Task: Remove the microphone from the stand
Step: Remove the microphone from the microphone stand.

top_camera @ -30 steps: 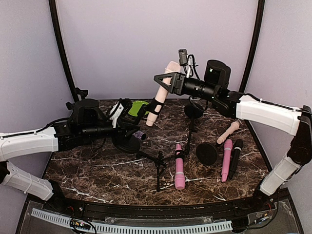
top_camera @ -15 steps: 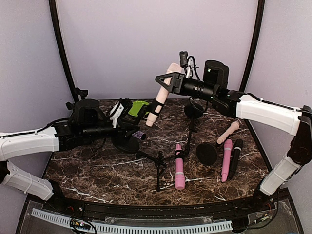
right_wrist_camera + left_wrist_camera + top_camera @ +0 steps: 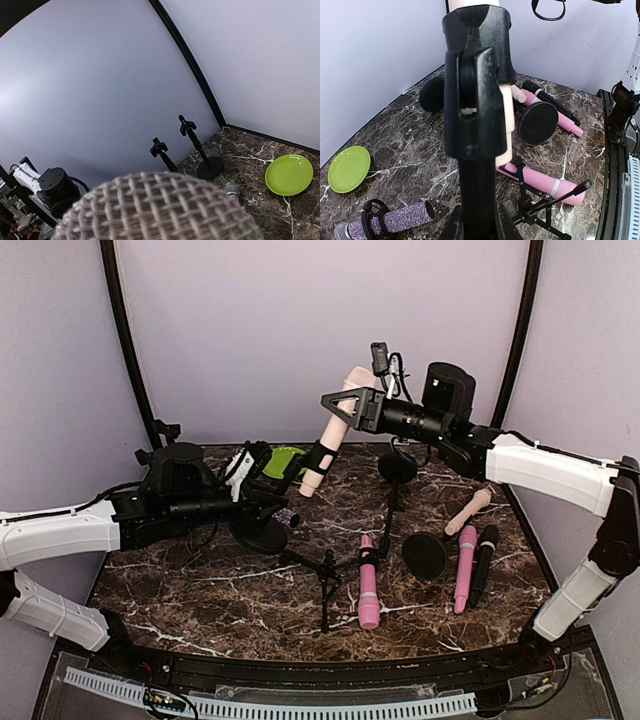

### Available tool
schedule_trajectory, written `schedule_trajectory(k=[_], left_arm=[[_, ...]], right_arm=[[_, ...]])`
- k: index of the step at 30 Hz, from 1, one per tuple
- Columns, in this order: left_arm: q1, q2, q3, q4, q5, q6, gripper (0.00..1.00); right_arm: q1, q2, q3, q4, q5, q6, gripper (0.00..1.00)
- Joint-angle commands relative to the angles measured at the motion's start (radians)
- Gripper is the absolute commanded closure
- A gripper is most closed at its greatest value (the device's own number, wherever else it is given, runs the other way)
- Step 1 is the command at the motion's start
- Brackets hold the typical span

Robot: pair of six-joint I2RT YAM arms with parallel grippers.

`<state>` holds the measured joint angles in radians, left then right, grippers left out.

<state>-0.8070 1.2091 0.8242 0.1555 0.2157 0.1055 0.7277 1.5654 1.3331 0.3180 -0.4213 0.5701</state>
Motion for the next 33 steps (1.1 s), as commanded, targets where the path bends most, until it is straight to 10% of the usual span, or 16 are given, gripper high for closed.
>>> schedule_trajectory(k=[1, 33], left_arm=[[0.004, -0.028, 0.018, 0.001, 0.014, 0.054, 1.0], [0.003, -0.018, 0.019, 0.0, 0.013, 0.056, 1.0]], right_arm=[[-0.05, -0.052, -0.015, 0.252, -0.177, 0.027, 1.0], [-0.085, -0.114, -0.053, 0.117, 0.207, 0.11, 1.0]])
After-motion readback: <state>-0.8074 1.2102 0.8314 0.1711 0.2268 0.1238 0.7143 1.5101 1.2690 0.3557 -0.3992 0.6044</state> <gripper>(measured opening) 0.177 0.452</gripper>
